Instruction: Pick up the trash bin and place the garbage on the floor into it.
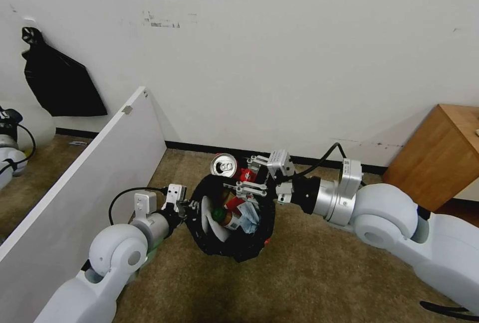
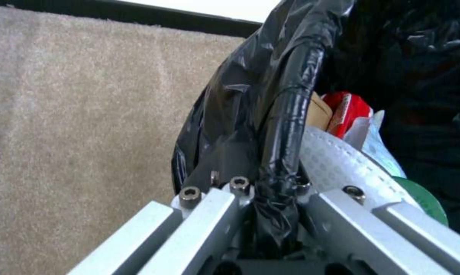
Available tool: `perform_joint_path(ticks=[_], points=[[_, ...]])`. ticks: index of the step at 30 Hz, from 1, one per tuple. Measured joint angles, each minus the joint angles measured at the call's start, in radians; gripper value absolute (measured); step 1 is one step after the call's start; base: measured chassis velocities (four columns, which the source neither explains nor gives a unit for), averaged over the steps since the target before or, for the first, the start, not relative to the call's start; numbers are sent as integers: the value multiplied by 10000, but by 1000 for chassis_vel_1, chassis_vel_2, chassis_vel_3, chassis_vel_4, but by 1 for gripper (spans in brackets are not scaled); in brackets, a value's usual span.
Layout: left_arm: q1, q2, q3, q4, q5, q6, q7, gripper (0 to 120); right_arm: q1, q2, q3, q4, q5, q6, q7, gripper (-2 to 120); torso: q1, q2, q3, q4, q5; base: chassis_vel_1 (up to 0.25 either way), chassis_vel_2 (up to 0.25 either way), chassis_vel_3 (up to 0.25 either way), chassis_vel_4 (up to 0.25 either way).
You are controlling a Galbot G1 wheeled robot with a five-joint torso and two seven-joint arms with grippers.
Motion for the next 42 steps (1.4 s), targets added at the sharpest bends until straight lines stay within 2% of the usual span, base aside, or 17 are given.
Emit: perform_joint_path(ticks=[31, 33, 34, 36, 38, 39, 41, 42], points=[[538, -310, -225, -337, 507, 1, 213, 0, -839, -104, 85, 169, -597, -39, -189, 42, 0, 0, -1, 0, 1, 0, 0, 0, 0], [535, -339, -227, -342, 522, 2, 215, 0, -860, -128, 108, 179, -610, -29, -212, 54, 0, 0, 0, 0, 0, 0, 0, 0, 0], [535, -339, -227, -342, 522, 2, 215, 0, -860, -128, 108, 179, -610, -29, -212, 54, 0, 0, 0, 0, 0, 0, 0, 0, 0], [524, -355, -237, -345, 529, 2, 214, 0, -907, -156, 127, 179, -630, -6, -219, 64, 0, 0, 0, -1, 0, 0, 0, 0, 0], [521, -360, -239, -346, 530, 2, 215, 0, -916, -157, 129, 179, -631, -5, -219, 67, 0, 0, 0, -1, 0, 0, 0, 0, 0], [504, -373, -242, -348, 532, 2, 215, 0, -952, -149, 132, 177, -645, 1, -220, 73, 0, 0, -1, -1, 0, 0, 0, 0, 0], [500, -377, -245, -349, 532, 3, 215, 0, -969, -130, 132, 171, -663, 5, -220, 75, 0, 0, 0, -1, 0, 0, 0, 0, 0], [497, -379, -254, -351, 533, 3, 215, 0, -992, -89, 131, 142, -683, 8, -222, 82, 0, 0, 0, -1, 0, 0, 0, 0, 0]])
